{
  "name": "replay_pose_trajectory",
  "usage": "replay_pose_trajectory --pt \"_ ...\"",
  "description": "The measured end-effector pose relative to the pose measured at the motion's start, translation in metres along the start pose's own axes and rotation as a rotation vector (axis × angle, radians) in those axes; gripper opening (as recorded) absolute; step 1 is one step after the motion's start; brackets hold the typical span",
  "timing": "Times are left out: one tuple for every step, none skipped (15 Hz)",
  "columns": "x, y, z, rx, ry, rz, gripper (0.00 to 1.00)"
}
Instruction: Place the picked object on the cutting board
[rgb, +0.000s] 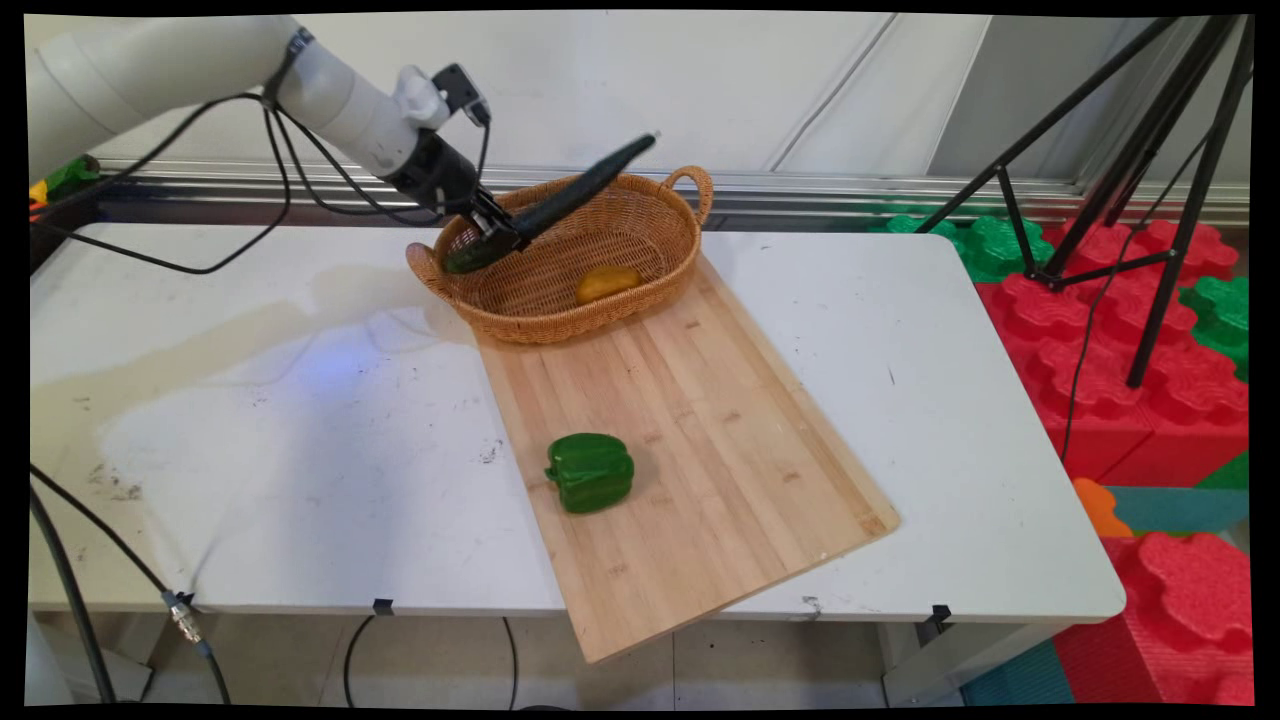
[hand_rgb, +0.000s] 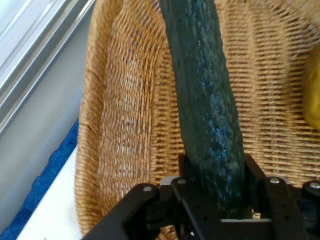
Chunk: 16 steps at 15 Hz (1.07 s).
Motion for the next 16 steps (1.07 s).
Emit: replay_pose_trajectory --pt "0.0 0.001 -0.008 -0.005 0.007 -0.007 0.0" --pt "0.001 0.001 -0.013 -0.01 0.012 -0.012 0.0" --pt "0.001 0.001 -0.022 -0.015 0.021 -0.02 0.0" --pt "0.002 0.002 -0.028 -0.019 0.027 -0.025 0.0" --pt "0.003 0.003 -0.036 -0.026 0.036 -0.032 0.0" --pt "0.006 0.004 -0.045 -0.034 0.047 -0.039 0.0" --pt "0.008 0.005 -0.055 -0.043 0.058 -0.048 0.0" --pt "0.009 0.006 -0.063 -0.05 0.066 -0.056 0.0" --pt "0.01 0.008 -0.073 -0.061 0.076 -0.065 0.0" --pt "0.013 0.011 -0.082 -0.075 0.086 -0.073 0.0" --pt "0.015 0.013 -0.088 -0.089 0.093 -0.079 0.0" --pt "0.017 0.017 -0.096 -0.106 0.1 -0.086 0.0" --pt "0.019 0.022 -0.102 -0.126 0.105 -0.091 0.0" --pt "0.02 0.026 -0.108 -0.144 0.107 -0.095 0.0" --pt "0.021 0.033 -0.113 -0.169 0.106 -0.097 0.0" --pt "0.022 0.04 -0.116 -0.195 0.103 -0.095 0.0"
